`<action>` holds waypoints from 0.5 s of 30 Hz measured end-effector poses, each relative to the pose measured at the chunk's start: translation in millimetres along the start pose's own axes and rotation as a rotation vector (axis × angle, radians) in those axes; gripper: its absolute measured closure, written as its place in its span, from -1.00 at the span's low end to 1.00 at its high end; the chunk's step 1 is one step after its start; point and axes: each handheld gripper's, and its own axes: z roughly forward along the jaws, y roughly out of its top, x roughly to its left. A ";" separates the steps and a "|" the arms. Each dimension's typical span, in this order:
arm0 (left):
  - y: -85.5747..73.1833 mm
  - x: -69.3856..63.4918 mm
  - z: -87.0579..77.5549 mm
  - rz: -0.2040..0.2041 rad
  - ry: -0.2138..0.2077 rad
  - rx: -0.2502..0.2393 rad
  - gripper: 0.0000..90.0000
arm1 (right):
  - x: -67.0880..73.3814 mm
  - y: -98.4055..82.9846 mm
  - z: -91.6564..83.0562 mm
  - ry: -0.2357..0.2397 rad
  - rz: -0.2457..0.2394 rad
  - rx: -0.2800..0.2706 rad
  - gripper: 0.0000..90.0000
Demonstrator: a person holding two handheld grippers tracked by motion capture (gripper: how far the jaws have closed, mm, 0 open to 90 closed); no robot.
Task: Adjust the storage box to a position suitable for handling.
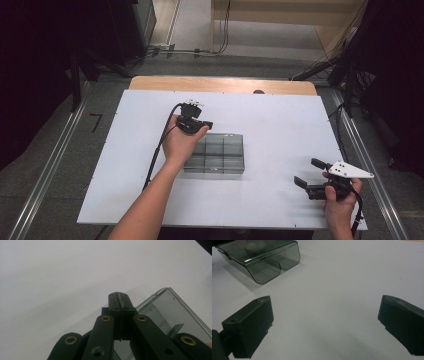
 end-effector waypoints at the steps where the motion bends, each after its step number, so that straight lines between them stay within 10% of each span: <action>1: 1.6 1.6 5.6 -0.016 -0.003 0.010 1.00 | -0.1 0.0 0.0 0.001 0.000 0.000 -1.00; 15: 2.7 4.2 23.6 -0.054 -0.006 0.111 1.00 | -0.5 0.1 -0.1 0.003 0.005 0.003 -1.00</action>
